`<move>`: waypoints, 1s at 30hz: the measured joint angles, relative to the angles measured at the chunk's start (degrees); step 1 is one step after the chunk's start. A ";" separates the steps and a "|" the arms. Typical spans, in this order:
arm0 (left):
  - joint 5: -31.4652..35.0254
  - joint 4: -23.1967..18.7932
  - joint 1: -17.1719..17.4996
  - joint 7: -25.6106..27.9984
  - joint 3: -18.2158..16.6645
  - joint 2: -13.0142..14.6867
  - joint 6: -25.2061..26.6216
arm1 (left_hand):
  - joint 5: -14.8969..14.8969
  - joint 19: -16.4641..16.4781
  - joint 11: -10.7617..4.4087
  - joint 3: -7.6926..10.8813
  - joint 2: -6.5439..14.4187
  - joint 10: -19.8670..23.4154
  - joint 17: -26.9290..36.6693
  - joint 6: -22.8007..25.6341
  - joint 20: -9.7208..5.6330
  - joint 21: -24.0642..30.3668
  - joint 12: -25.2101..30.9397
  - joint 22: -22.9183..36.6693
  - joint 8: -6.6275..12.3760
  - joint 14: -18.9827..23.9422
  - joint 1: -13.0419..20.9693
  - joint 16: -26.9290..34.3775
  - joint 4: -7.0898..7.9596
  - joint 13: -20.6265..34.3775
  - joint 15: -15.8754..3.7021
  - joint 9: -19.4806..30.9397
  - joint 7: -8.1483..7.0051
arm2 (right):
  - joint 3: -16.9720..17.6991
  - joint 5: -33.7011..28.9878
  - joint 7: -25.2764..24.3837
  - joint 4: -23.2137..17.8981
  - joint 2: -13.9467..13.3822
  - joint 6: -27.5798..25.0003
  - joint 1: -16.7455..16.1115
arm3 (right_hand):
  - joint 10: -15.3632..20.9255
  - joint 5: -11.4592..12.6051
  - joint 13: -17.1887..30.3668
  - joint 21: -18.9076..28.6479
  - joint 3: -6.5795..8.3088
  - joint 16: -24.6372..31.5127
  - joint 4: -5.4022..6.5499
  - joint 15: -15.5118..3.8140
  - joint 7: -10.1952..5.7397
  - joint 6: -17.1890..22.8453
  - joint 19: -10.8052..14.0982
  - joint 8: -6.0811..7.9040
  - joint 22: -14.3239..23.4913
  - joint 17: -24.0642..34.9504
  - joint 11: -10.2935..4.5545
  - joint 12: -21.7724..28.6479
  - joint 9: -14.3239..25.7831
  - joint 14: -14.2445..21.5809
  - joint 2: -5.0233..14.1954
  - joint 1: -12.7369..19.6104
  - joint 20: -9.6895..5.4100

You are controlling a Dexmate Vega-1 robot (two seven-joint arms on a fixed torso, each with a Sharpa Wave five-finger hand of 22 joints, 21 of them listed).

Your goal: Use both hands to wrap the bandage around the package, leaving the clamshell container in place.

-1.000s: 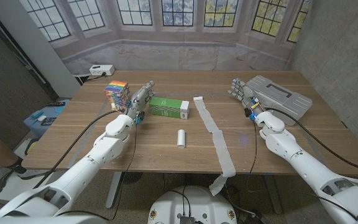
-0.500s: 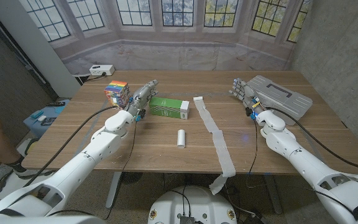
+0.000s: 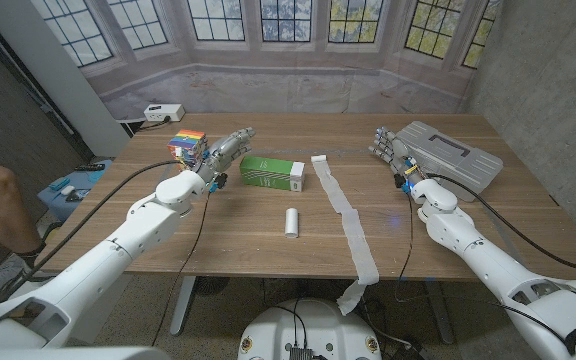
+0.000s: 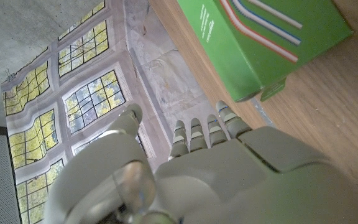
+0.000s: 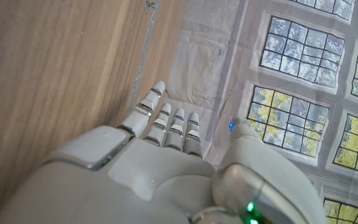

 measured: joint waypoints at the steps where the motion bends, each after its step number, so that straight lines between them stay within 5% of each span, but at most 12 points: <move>1: 0.78 -0.99 -0.04 0.11 0.06 0.89 0.77 | 0.00 0.22 -0.19 0.02 -0.25 0.04 0.00 0.09 -0.23 0.00 0.00 0.00 0.00 0.19 0.25 0.00 -0.32 0.00 -0.19 0.00 -0.09 | 0.00 -0.07 -0.07 0.01 0.01 0.06 0.02 | 0.00 0.00 0.00 0.00 -0.01 0.00 -0.01 0.00 0.00 0.00 0.00 0.00 0.00 0.00 0.00 0.00 0.00 0.00 0.00 0.00 0.00; 7: 3.96 -3.83 -0.98 0.14 0.79 3.82 3.00 | 0.45 1.02 -1.92 0.40 -1.33 1.78 0.00 0.54 -0.21 0.00 0.45 -0.06 0.00 1.31 1.99 0.00 -2.43 0.00 -0.49 0.00 -0.54 | -0.02 -0.36 -0.36 0.10 0.02 0.24 0.17 | 0.00 0.00 -0.01 0.00 -0.16 0.00 -0.16 0.00 0.00 0.00 0.00 0.00 0.00 0.00 0.00 0.00 0.00 0.00 0.00 0.00 0.00; 30: 14.84 -13.52 -4.85 -2.70 3.31 11.89 12.82 | 2.11 3.86 -5.05 1.04 -4.27 6.58 0.27 6.14 2.49 0.00 2.24 0.28 1.50 4.21 8.69 0.45 -3.54 1.34 -0.93 0.28 -0.19 | 0.57 -0.70 -1.11 -1.29 -0.93 0.80 -0.64 | 0.00 0.00 0.35 0.00 -0.17 0.00 -0.64 0.00 0.11 0.10 0.00 0.00 -0.01 0.01 -0.01 0.00 -0.01 0.00 0.00 0.00 0.00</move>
